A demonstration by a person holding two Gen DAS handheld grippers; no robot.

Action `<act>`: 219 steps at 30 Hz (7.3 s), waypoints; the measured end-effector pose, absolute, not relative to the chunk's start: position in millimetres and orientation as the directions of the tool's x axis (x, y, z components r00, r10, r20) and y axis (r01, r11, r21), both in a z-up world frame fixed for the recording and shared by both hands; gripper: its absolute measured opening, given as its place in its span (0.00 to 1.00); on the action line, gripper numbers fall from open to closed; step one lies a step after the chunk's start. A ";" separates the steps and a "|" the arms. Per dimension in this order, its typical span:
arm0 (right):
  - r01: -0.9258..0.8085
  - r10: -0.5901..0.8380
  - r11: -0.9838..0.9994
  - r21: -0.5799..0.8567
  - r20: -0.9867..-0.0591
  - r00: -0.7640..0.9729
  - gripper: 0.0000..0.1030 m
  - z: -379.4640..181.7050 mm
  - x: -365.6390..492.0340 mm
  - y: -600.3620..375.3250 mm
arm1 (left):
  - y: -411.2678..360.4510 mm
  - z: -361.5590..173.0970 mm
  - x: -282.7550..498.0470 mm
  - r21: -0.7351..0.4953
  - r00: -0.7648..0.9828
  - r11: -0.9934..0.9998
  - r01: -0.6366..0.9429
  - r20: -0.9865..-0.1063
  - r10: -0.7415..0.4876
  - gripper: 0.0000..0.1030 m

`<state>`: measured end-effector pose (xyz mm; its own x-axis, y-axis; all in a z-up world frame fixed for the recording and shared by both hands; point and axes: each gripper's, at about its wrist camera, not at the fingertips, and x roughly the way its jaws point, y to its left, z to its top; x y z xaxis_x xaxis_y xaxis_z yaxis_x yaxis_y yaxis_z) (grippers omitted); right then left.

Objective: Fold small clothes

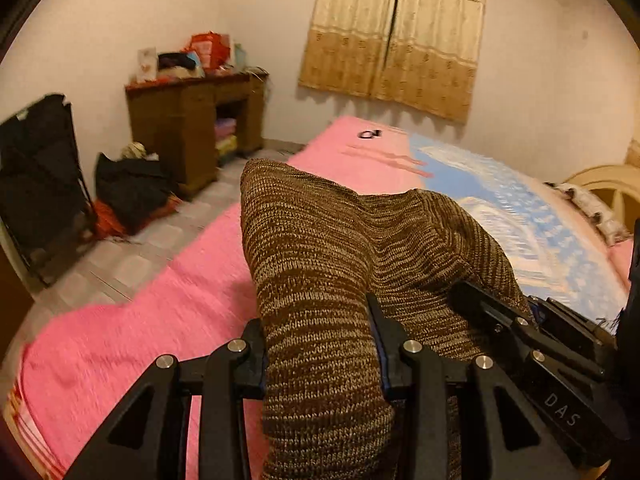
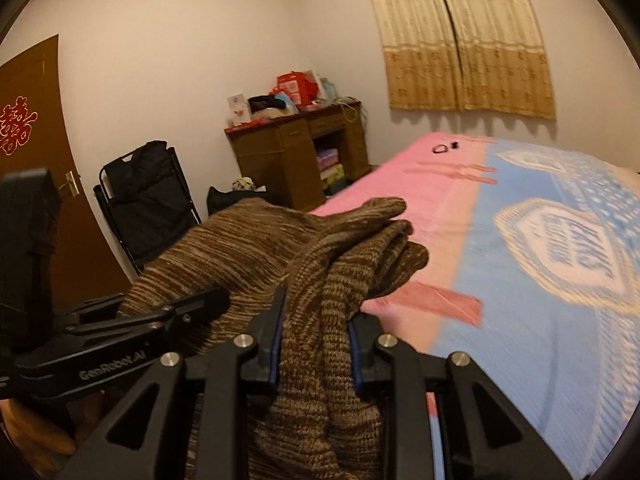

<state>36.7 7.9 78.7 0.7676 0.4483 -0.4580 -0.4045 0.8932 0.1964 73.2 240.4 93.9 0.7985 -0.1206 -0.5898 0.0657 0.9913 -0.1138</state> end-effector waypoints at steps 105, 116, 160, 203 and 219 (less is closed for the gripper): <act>-0.095 0.158 0.985 0.141 -0.548 0.822 1.00 70.7 -83.5 -2.2 | 219.1 58.9 -48.6 0.138 0.703 0.988 -0.067 -0.697 0.145 0.66; -0.112 0.137 0.990 0.083 -0.422 0.896 1.00 103.3 -115.9 -1.7 | 211.6 115.8 -85.7 0.126 0.823 0.989 -0.074 -0.552 0.132 0.66; -0.141 0.164 0.982 0.129 -0.186 0.969 1.00 136.5 -147.4 -5.0 | 231.5 150.4 -100.5 0.116 0.886 0.979 -0.170 -0.417 0.203 0.66; -0.123 0.152 0.982 0.143 -0.221 0.963 1.00 129.0 -144.6 -12.6 | 231.8 138.2 -91.7 0.121 0.860 0.980 -0.159 -0.470 0.198 0.66; -0.120 0.152 0.982 0.147 -0.229 0.961 1.00 124.3 -144.3 -15.1 | 233.4 137.9 -90.6 0.076 0.883 0.991 -0.106 -0.451 0.129 0.67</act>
